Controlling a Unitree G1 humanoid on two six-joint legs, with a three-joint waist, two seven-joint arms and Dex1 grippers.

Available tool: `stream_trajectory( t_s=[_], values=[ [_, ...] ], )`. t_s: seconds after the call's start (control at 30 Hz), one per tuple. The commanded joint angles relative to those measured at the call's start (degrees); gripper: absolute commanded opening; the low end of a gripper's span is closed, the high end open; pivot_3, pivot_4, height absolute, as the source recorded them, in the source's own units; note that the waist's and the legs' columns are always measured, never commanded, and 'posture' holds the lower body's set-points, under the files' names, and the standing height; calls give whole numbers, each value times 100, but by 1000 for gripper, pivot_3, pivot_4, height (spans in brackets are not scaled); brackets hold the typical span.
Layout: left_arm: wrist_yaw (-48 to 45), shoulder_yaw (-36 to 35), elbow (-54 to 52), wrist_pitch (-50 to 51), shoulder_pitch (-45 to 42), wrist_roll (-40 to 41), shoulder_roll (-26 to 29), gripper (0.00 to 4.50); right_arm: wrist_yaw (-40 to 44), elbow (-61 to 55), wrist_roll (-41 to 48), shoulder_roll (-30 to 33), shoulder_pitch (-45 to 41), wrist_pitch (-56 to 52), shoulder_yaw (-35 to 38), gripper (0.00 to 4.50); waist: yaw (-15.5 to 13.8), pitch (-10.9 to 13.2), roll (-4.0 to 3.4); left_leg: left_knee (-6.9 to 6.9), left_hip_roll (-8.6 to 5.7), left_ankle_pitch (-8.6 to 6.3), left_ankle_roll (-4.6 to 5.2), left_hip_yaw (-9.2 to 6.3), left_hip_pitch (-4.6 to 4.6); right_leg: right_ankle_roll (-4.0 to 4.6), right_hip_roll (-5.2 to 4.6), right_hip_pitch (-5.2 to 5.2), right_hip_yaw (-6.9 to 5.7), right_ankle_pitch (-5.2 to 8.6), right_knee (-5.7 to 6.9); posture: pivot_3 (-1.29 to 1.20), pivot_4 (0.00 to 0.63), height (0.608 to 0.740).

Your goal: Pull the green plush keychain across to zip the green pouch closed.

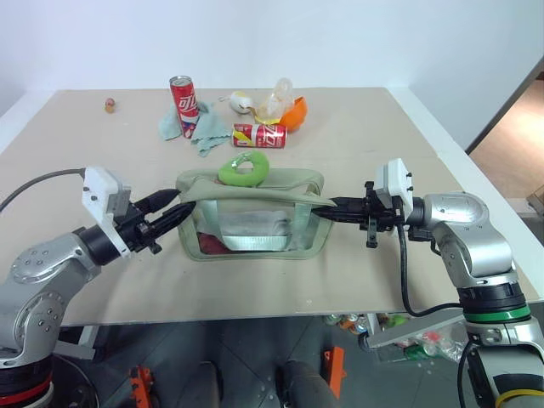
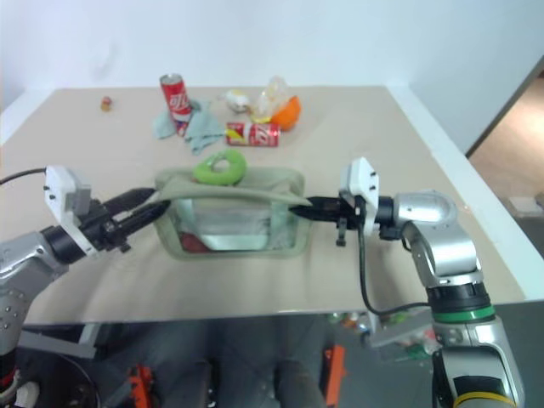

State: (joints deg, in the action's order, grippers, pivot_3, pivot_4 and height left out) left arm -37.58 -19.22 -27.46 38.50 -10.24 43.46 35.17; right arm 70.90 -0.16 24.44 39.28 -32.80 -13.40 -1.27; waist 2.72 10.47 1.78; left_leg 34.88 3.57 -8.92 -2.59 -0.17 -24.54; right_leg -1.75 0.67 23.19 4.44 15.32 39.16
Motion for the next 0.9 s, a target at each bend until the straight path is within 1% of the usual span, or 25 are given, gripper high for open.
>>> stream_trajectory(
  t_s=[0.03,0.07,0.13,0.2,0.23,0.27,0.3,0.33,0.43,0.5,0.53,0.57,0.6,0.7,0.77,0.9],
  values=[
    [-4,11,-16,-56,-124,118,29,484,9,-277,108,130,37,-133,128,0,0,0,0,0,0,0,0,0,0,0,0,0,0,0,0,0,150,740],
    [-2,32,-9,-65,-118,116,22,28,-17,-311,165,134,43,-220,155,0,0,0,0,0,-1,0,0,0,0,0,0,0,1,0,0,0,150,740],
    [-9,82,6,-81,-110,90,29,7,-119,-377,407,133,7,-680,235,0,0,0,0,0,0,0,0,0,1,0,0,0,1,0,0,0,150,740],
    [-19,113,31,-92,-124,80,26,0,-75,-479,418,247,45,-820,217,735,-4,0,0,0,-1,0,0,0,0,0,0,-1,0,0,0,0,150,740],
    [-38,134,46,-95,-134,72,33,0,-64,-541,398,305,83,-855,210,939,-6,0,0,0,-1,0,0,0,0,0,-1,-1,0,0,0,0,150,740],
    [-50,155,60,-99,-141,64,35,0,-85,-596,414,337,98,-905,236,1374,-7,0,0,0,-2,0,0,0,-1,-2,-1,-1,0,0,0,0,150,740],
    [-65,182,69,-102,-141,46,42,0,-140,-659,503,384,67,-1099,290,1547,-7,0,0,0,-2,0,0,0,-1,-2,-2,0,0,1,-1,0,150,740],
    [-82,215,73,-109,-135,22,51,0,-231,-695,636,412,-40,-1326,385,2017,-8,0,0,0,-2,0,0,0,-2,-3,-2,0,1,1,-1,0,150,740],
    [-83,295,54,-110,-127,11,37,0,-493,-740,1119,479,-622,-2125,635,3086,-8,1,-3,1,-3,0,0,1,-2,-3,-3,0,2,0,-1,0,150,740],
    [-82,383,47,-120,-126,-26,23,0,-754,-696,1518,375,-1302,-2758,710,3676,-4,2,-4,2,-4,1,1,3,-1,-4,-3,1,6,-4,-1,0,150,740],
    [-88,431,43,-127,-121,-54,20,0,-823,-669,1619,304,-1579,-2945,671,4207,-2,3,-7,4,-3,1,1,4,0,-3,-2,1,6,-5,-1,0,150,740],
    [-89,480,37,-137,-114,-83,11,0,-951,-587,1593,150,-1860,-2994,583,4404,-3,1,-5,3,-3,3,4,8,-1,-2,-2,6,10,-9,-1,0,150,740],
    [-87,517,29,-143,-110,-95,1,0,-1079,-493,1552,16,-2054,-3043,500,4489,-2,-4,1,2,-3,3,4,6,2,-2,-2,2,8,-8,-1,0,150,740],
    [-58,597,-9,-150,-111,-82,-25,0,-1297,-162,1225,-376,-2437,-2977,168,4489,-27,-9,10,1,-2,2,4,0,0,-2,-2,-1,0,-2,-2,0,150,740],
    [-29,645,-27,-159,-117,-70,-45,0,-1387,330,855,-749,-2741,-2796,-211,4489,-23,-9,11,2,-4,2,4,0,-3,-4,-6,-3,-2,0,-6,0,150,740],
    [5,714,-38,-196,-134,-102,-46,0,-1346,1418,300,-1238,-3106,-2390,-598,4489,-57,-9,10,4,-8,3,4,8,-12,-10,-10,5,5,-6,-8,0,150,740]
  ],
)
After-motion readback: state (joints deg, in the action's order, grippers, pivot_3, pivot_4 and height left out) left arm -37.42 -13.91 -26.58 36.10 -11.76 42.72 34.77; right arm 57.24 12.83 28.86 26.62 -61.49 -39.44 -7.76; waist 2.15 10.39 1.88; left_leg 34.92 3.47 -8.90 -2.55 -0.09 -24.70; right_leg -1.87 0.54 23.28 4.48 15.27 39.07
